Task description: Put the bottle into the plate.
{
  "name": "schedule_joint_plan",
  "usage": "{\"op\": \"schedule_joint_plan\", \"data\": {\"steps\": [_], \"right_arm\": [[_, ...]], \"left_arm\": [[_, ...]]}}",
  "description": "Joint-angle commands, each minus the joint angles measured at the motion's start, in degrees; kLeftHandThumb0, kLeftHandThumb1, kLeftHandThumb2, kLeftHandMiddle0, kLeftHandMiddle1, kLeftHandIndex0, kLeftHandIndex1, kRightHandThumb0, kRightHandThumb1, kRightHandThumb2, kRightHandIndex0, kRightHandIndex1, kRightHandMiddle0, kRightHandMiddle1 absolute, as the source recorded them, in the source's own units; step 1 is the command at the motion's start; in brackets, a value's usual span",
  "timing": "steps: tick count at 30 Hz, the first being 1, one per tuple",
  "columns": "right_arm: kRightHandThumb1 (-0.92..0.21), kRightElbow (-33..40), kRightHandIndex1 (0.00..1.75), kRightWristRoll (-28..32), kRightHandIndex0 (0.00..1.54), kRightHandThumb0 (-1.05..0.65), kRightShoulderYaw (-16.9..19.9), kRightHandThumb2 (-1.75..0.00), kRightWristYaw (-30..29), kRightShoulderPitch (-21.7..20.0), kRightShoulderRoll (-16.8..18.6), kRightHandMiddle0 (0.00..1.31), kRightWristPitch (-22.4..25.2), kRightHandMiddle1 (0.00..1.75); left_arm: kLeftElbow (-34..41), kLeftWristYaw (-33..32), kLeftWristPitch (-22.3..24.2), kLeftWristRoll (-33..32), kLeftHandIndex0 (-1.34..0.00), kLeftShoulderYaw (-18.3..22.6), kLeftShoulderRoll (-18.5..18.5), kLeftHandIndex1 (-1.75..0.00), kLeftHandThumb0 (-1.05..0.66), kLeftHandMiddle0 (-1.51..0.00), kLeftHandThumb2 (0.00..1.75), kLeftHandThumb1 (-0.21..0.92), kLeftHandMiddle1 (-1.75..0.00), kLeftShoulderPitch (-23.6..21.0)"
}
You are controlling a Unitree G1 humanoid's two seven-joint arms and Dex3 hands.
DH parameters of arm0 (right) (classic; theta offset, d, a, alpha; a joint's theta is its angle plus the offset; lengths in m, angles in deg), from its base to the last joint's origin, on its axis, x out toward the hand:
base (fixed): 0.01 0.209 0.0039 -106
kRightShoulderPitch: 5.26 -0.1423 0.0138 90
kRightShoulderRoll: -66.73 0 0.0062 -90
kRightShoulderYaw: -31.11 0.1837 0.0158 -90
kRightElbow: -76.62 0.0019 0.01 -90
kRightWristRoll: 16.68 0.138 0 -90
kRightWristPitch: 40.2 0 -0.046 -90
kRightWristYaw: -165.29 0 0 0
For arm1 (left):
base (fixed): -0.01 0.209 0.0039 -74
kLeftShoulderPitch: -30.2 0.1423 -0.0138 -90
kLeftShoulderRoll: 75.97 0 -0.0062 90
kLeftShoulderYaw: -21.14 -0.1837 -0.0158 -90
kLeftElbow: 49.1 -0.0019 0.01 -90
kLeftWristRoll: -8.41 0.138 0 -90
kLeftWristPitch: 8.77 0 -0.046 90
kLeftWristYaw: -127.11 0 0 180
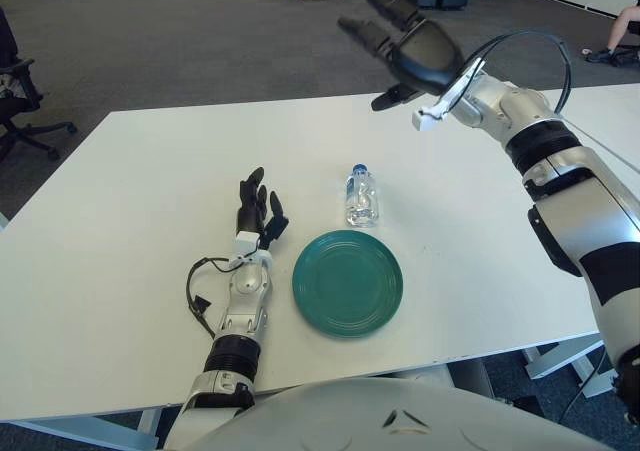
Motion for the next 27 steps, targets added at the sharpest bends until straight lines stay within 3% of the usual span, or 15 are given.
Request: {"op": "schedule_joint_plan", "data": {"steps": [1, 13, 27], "right_arm": [[-0.92, -1.63, 0.0, -10.0, 0.0, -1.05, -9.43, -0.32, -7.52, -4.25, -0.68, 0.0, 3.1, 0.01], [-0.91, -7.39, 0.0, -22.54, 0.0, -0.97, -25.49, -0.17, -20.74, -5.13, 0.82, 0.02, 10.21, 0.02], [-0.92, -8.95, 0.0, -24.7, 0.0, -0.88, -32.89, -0.23, -23.16, -4.94, 1.95, 0.0, 12.48, 0.04]], "left_arm": [[0.61, -0.82, -0.13, 0.95, 0.0, 0.02, 0.37, -0.7, -0.78, -0.3, 0.87, 0.92, -0.02, -0.68], [1.06, -1.87, -0.05, 1.88, 0.0, -0.32, 0.36, -0.7, -0.78, -0.3, 0.87, 0.92, -0.02, -0.26], [0.8, -2.0, -0.46, 1.97, 0.0, -0.43, 0.35, -0.7, -0.78, -0.3, 0.86, 0.92, -0.01, -0.04]]}}
